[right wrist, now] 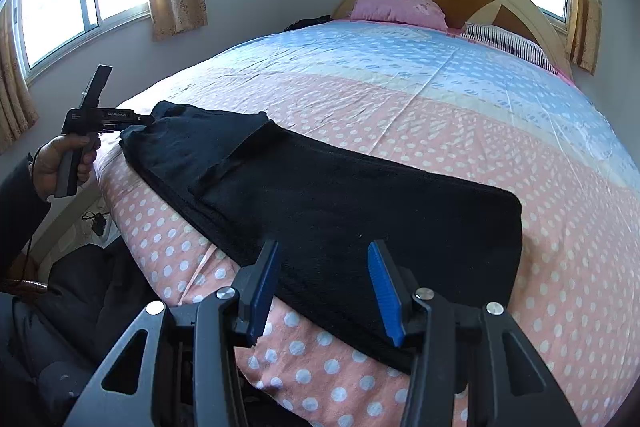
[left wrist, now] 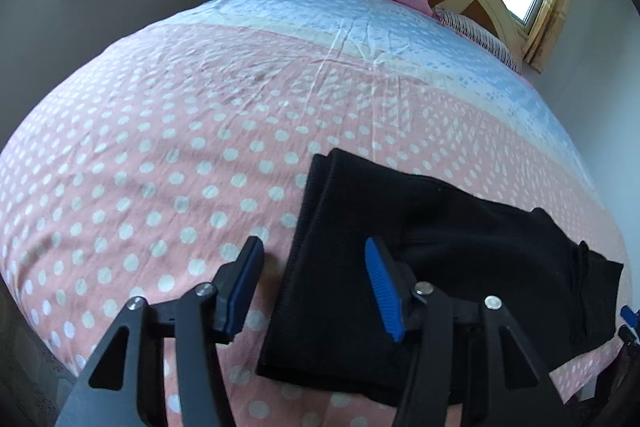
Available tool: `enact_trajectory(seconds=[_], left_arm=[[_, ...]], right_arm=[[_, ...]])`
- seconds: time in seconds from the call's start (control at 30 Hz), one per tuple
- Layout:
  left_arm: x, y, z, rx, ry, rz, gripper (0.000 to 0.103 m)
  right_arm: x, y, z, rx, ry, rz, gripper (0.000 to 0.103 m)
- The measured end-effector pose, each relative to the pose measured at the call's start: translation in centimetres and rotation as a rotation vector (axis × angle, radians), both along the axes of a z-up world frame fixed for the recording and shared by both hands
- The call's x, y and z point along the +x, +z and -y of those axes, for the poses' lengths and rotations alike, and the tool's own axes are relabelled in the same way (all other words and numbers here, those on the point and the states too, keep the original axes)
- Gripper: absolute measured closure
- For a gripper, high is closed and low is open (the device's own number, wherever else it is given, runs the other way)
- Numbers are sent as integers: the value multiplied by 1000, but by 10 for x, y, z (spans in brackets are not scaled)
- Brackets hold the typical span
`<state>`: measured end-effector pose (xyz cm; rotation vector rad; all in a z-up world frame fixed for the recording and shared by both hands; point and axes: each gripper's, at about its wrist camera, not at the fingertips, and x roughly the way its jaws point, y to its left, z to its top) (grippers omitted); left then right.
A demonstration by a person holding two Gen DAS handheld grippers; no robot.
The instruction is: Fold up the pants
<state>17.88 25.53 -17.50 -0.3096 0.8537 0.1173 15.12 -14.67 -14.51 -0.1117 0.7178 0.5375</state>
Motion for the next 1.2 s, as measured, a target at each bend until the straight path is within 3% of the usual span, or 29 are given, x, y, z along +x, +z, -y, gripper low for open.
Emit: enact_trajectory(seconds=[0.1, 0.3, 0.53, 0.8, 1.03, 1.2], left_arm=[[-1, 1, 3, -24, -15, -2, 58], [-4, -3, -1, -52, 11, 9, 55], [-1, -5, -4, -60, -31, 7, 55], [-5, 0, -10, -139, -74, 18, 83], [-12, 34, 2, -133, -74, 76, 84], [-20, 72, 34, -126, -137, 130, 84]], right_arm=[[1, -3, -3, 10, -8, -3, 56], [0, -4, -3, 15, -8, -3, 55], [-1, -4, -4, 23, -9, 5, 55], [-2, -3, -3, 33, -14, 18, 55], [0, 0, 5, 57, -45, 33, 55], [1, 7, 14, 79, -87, 54, 55]])
